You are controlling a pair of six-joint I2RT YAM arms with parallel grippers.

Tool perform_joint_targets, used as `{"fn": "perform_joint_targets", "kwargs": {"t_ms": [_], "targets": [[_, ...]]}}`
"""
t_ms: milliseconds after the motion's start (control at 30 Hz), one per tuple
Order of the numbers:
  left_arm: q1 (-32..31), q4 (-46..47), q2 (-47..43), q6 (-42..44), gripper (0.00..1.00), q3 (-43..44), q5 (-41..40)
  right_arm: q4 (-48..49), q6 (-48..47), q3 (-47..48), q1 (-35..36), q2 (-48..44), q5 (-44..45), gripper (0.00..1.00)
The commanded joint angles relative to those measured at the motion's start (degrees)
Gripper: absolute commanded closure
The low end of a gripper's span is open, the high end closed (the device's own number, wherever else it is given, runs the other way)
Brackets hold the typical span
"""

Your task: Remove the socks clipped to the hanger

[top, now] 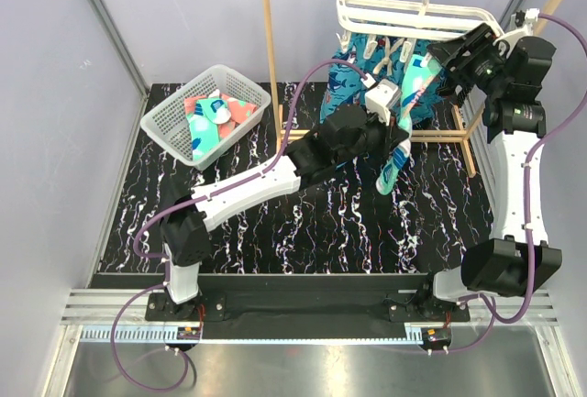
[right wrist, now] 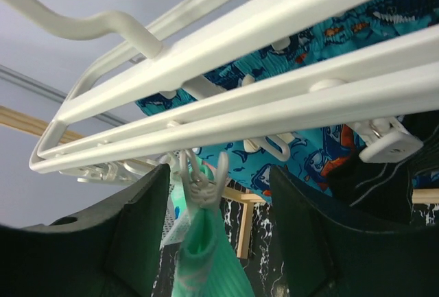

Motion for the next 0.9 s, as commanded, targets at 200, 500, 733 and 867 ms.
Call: {"fn": "perform_joint_targets", "kwargs": {"t_ms": [200, 500, 733, 867], "targets": [[-0.1, 2.5, -3.0, -0.2, 1.00, 2.1, 1.9, 7.7, 0.7, 3.2, -0.2, 0.4, -0.5, 0.42], [-0.1, 2.4, -3.3, -0.2, 1.00, 1.6, 1.9, 9.0, 0.5, 4.0, -0.2, 1.0, -0.7, 0.52], [-0.2, 2.5, -3.5, -0.3, 1.00, 1.5, 1.8, 9.1, 0.2, 3.3, -0.2, 0.5, -0.7, 0.87], [-0.1, 2.6, -3.9, -0.4, 1.00, 0.9, 1.7, 8.9, 0.3, 3.2, -0.2, 0.3, -0.7, 1.00]]}}
